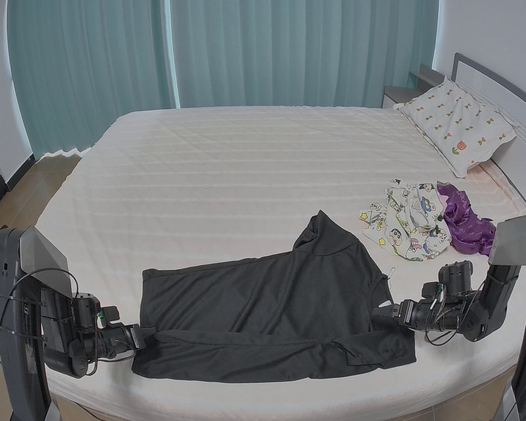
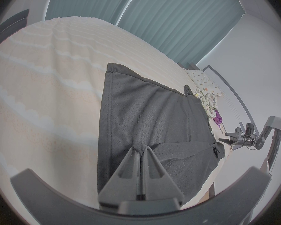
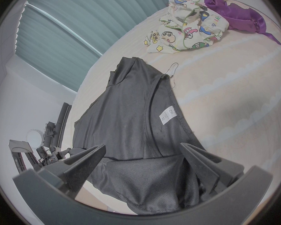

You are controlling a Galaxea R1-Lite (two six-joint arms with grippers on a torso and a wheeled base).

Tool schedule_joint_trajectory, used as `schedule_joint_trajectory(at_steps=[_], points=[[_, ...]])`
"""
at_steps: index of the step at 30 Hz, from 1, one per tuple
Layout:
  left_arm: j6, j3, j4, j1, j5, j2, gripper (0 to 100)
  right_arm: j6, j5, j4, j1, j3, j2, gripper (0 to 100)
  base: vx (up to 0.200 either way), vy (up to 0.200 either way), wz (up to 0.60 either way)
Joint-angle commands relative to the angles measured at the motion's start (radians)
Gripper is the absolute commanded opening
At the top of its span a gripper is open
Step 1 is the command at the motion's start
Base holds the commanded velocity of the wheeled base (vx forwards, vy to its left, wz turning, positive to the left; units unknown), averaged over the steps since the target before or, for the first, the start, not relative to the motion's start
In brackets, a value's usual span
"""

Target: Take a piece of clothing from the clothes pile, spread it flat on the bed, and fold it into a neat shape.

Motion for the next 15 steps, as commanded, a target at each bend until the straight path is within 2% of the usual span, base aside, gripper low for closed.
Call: schedule_joint_trajectory(at_steps=[1, 7, 15], points=[[-0.001, -0.002, -0.016, 0.001, 0.000, -0.001, 0, -0.010, 0.010, -0.051, -0.008, 0.018, 0.056, 100, 0.000, 0.000, 0.00], [-0.034, -0.006, -0.016, 0.001, -0.002, -0.004, 0, -0.033, 0.024, -0.162, -0.034, 0.051, 0.107, 100, 0.000, 0.000, 0.00], [-0.040, -0.008, -0.016, -0.001, -0.003, -0.004, 0, -0.087, 0.018, -0.166, -0.029, 0.051, 0.125, 100, 0.000, 0.000, 0.00]])
